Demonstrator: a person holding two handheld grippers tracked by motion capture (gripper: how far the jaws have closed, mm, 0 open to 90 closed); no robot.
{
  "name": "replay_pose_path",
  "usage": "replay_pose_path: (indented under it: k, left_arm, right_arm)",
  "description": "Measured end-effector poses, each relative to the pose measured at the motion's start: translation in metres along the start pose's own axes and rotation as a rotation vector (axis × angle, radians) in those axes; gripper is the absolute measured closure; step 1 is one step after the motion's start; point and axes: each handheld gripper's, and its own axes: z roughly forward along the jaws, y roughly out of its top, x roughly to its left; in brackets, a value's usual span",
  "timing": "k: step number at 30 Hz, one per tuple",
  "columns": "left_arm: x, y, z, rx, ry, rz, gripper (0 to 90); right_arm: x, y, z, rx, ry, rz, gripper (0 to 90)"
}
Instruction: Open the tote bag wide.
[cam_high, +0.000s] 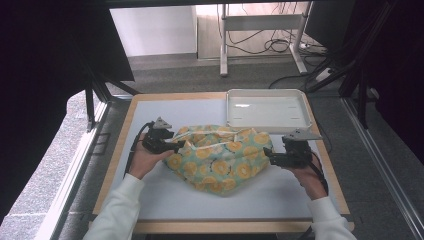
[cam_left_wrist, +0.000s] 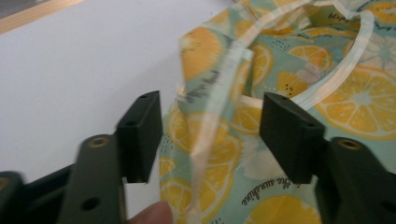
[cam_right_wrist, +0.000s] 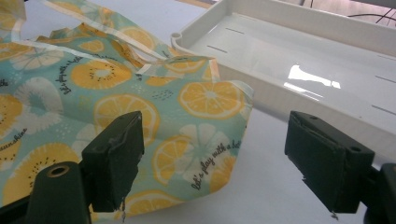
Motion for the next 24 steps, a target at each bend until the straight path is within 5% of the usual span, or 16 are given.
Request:
replay_pose_path:
  k: [4, 10, 24]
  left_arm:
    - [-0.003, 0.0, 0.006, 0.016, -0.014, 0.036, 65.8]
    - [-0.003, -0.003, 0.012, 0.049, -0.069, 0.034, 80.2]
    - [0.0, -0.004, 0.006, 0.012, -0.102, 0.007, 84.9]
  right_arm:
    - [-0.001, 0.0, -0.001, -0.003, -0.009, 0.008, 20.0]
    - [0.001, 0.0, 0.0, -0.001, -0.02, -0.003, 20.0]
    - [0.001, -0.001, 0.001, 0.003, -0.023, -0.01, 20.3]
